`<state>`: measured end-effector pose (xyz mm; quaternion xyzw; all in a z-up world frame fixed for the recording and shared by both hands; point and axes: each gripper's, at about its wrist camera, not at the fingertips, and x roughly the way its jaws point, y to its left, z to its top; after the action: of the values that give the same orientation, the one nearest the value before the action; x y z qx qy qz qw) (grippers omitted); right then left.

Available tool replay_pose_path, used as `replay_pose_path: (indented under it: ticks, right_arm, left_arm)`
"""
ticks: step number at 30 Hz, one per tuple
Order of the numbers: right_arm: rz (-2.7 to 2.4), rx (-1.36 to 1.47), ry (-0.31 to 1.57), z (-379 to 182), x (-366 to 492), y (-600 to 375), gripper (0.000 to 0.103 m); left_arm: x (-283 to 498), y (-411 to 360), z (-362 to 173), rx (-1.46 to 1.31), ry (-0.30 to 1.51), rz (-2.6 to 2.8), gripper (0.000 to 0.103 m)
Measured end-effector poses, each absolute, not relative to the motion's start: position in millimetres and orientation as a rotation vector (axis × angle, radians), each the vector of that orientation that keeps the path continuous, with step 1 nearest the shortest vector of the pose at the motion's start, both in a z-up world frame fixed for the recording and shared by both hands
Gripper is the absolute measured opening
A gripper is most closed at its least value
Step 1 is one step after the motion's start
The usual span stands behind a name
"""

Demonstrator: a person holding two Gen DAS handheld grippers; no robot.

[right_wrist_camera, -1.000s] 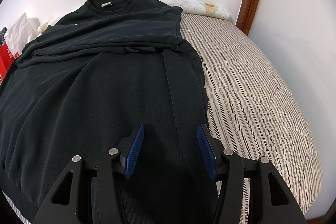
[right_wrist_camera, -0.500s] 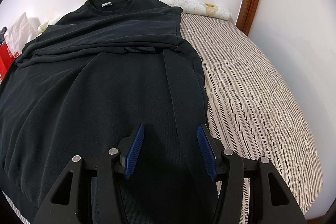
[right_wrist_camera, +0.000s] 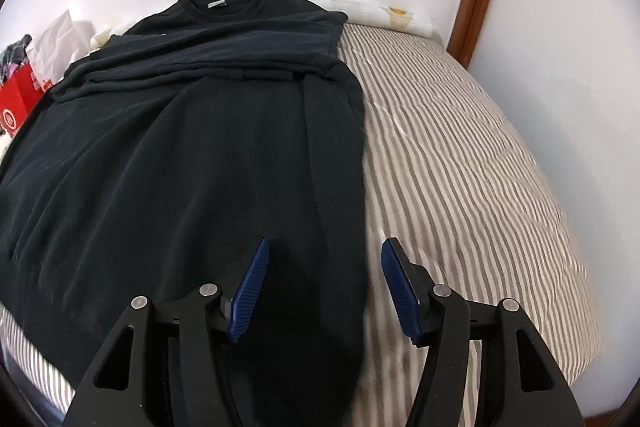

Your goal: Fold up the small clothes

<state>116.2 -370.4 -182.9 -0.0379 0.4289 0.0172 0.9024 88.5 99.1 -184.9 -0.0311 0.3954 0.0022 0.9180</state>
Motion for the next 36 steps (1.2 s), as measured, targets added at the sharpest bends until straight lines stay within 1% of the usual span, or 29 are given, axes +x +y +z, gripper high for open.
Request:
replay_pose_path:
  ticks: [8, 14, 20, 26, 27, 28, 29, 30, 31, 32, 36]
  right_arm:
    - [0.079, 0.001, 0.883, -188.1, 91.5, -383.1, 0.059]
    - [0.083, 0.027, 0.866, -191.4, 96.4, -373.1, 0.056]
    - [0.070, 0.046, 0.872, -191.2, 109.2, -363.0, 0.054]
    - [0.059, 0.067, 0.841, -192.1, 114.5, -355.4, 0.054]
    - [0.063, 0.066, 0.830, -192.5, 114.6, -354.9, 0.050]
    - [0.075, 0.063, 0.821, -192.4, 114.4, -353.8, 0.045]
    - [0.099, 0.058, 0.817, -191.9, 114.4, -352.3, 0.031]
    - [0.119, 0.057, 0.819, -191.2, 115.0, -351.2, 0.015]
    - [0.127, 0.059, 0.824, -190.5, 116.2, -351.1, 0.014]
    - [0.125, 0.056, 0.827, -189.3, 116.9, -351.0, 0.012]
    - [0.133, 0.044, 0.788, -177.9, 107.7, -360.3, 0.010]
  left_arm:
    - [75.7, 104.8, -187.7, -0.054, 0.835, 0.006, 0.039]
    - [74.7, 110.6, -185.4, -0.063, 0.822, 0.090, 0.039]
    - [79.1, 131.6, -189.1, -0.167, 0.837, 0.055, 0.040]
    - [83.9, 114.9, -191.2, -0.134, 0.827, 0.036, 0.040]
    - [86.9, 109.5, -191.2, -0.118, 0.831, 0.043, 0.040]
    - [89.0, 105.3, -190.3, -0.105, 0.838, 0.058, 0.034]
    - [90.7, 101.6, -189.4, -0.103, 0.844, 0.065, 0.023]
    - [93.5, 98.9, -188.5, -0.117, 0.856, 0.054, 0.017]
    - [94.3, 98.1, -188.1, -0.128, 0.861, 0.051, 0.011]
    - [95.6, 98.1, -187.4, -0.132, 0.864, 0.058, 0.008]
    - [88.0, 108.7, -183.0, -0.181, 0.865, 0.036, 0.007]
